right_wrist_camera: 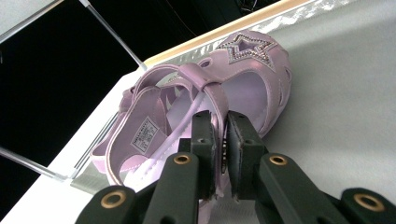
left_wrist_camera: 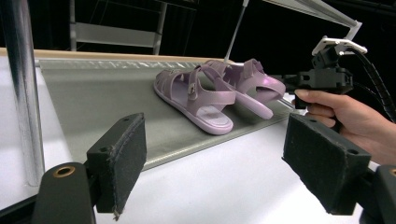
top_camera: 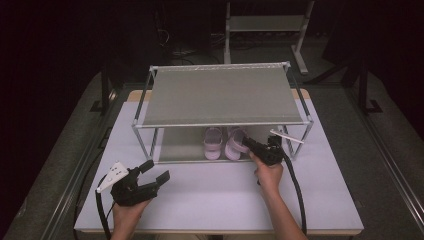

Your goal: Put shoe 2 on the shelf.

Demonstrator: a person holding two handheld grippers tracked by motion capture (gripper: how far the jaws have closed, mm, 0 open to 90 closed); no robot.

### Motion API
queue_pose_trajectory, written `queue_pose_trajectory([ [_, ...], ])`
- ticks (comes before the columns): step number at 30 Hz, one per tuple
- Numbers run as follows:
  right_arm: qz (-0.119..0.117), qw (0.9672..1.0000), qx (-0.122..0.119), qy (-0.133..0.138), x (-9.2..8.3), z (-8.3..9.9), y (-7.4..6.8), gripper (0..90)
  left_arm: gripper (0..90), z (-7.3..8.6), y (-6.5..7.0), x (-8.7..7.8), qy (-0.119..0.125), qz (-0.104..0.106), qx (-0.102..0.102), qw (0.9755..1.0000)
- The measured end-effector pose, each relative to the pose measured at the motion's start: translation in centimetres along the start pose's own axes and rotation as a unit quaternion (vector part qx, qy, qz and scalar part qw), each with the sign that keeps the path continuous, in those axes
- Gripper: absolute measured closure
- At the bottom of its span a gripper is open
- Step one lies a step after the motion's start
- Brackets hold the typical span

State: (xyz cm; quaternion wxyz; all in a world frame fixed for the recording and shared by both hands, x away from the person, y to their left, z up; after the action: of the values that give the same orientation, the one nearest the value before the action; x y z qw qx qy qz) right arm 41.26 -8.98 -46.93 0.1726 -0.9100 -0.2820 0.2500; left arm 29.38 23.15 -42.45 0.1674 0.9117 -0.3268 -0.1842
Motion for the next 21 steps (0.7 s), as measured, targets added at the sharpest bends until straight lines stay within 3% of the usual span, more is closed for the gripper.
queue_pose_trajectory([
  [5, -0.002, 1.0000, -0.004, 0.002, 0.4, -0.3, 0.0, 81.7, 21.2, -0.1, 0.0, -0.2, 0.003, -0.001, 0.000, 1.0000],
  [9, 0.011, 0.9998, -0.018, -0.006, 0.5, 0.0, 0.6, 81.6, 21.2, -0.1, 0.1, -0.2, 0.002, 0.000, 0.001, 1.0000],
  [14, 0.017, 0.9998, -0.011, -0.003, 0.7, -0.2, 0.7, 81.7, 21.2, -0.1, 0.1, -0.1, 0.002, 0.001, 0.002, 1.0000],
  [21, 0.023, 0.9986, -0.044, -0.018, 1.2, 0.4, 0.8, 81.5, 21.2, 0.0, 0.1, -0.1, 0.001, 0.002, 0.001, 1.0000],
])
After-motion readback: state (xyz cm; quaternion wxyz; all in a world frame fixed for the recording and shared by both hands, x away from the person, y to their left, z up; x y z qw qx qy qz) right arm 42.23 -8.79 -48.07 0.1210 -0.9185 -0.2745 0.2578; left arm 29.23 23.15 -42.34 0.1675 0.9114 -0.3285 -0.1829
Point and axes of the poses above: each handheld gripper's, and its own axes: x roughly forward along the jaws, z roughly out of its underside, y roughly to its right, the point moved 7 cm from there along x, roughly forward along the jaws, and after that the axes turned 11 degrees about -x, right-handed, at the moved point
